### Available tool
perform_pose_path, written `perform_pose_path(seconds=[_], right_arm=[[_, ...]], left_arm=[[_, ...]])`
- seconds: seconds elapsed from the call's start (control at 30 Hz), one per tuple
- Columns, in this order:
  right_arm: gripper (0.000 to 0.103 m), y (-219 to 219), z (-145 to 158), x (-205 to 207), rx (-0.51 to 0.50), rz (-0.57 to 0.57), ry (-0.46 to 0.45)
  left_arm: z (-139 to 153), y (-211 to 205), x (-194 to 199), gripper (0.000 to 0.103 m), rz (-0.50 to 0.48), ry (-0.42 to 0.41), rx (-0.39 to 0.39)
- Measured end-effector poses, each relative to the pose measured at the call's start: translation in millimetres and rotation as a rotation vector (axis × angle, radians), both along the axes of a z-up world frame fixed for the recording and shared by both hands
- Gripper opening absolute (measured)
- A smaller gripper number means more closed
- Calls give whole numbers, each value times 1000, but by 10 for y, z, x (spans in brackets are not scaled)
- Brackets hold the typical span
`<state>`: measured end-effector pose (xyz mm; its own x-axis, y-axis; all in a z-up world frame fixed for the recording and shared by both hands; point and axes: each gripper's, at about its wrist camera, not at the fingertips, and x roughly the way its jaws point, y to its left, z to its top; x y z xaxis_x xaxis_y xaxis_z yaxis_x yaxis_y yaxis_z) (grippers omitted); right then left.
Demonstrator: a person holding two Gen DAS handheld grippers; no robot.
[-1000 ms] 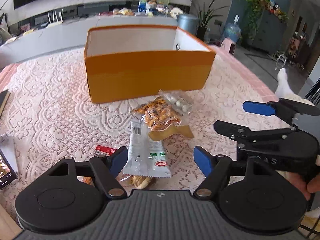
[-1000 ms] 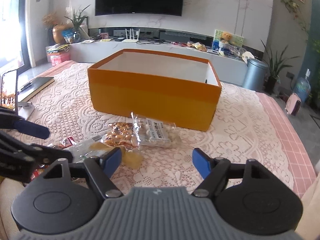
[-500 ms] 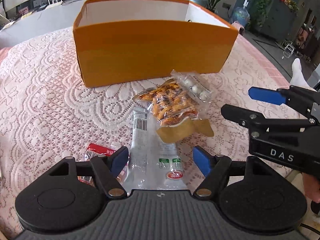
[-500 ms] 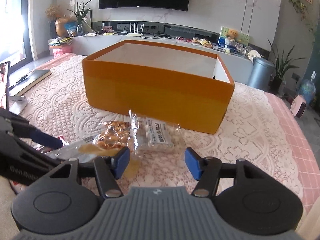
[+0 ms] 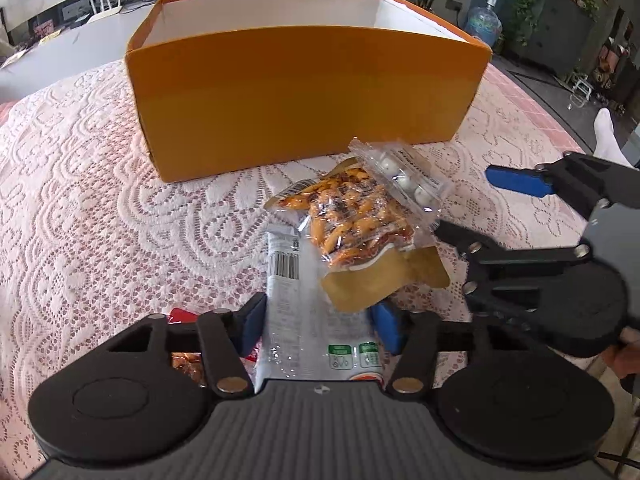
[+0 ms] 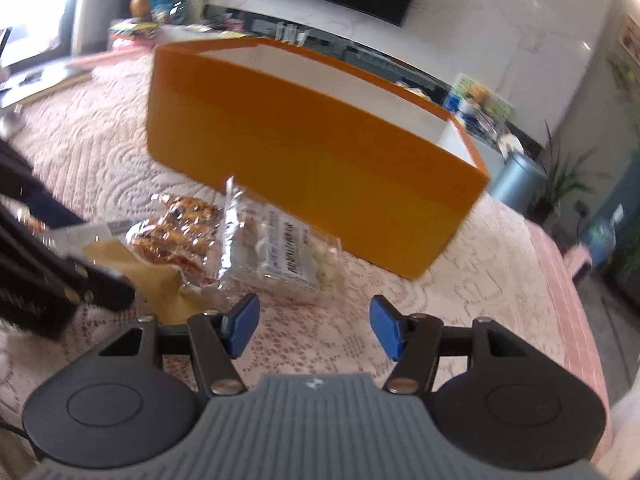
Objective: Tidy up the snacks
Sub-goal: 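Grasp the white wrapped packet with the left tool while the right tool grasps the clear candy bag, then lift both held packets and carry them over the orange box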
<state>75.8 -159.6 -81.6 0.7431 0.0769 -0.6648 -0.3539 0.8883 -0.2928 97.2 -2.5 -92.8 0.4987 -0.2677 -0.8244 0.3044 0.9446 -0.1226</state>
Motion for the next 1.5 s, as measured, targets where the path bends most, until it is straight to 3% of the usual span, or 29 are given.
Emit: perform_pose_path(seconds=[0.2,0.3,0.37,0.4,0.63,0.87,1.17,1.5], right_arm=[[60,168,-175,56,-120,99,-63],[57,192,-186,97,-118,118,-79],[39,194,-203,104,-115,123,-82],[35,195,-211,109,-113,129,-80],[25,163,-203,71,-100,111,-102],[16,91,-56,-20,-80,75,-152],[13,-8,220,-236,-11,56,-174],[13,-132,528,-462,119,15,-140]], left_arm=[[-34,45,67,63,17,17,-41],[-50,10,70,65,7,17,-23],[-69,-4,69,65,-1,15,-13],[-76,-7,69,65,-4,16,-12],[-69,6,56,57,1,7,-20],[37,37,6,55,43,-23,-56],[293,90,-163,55,90,-77,-75],[613,146,-350,55,114,-139,-101]])
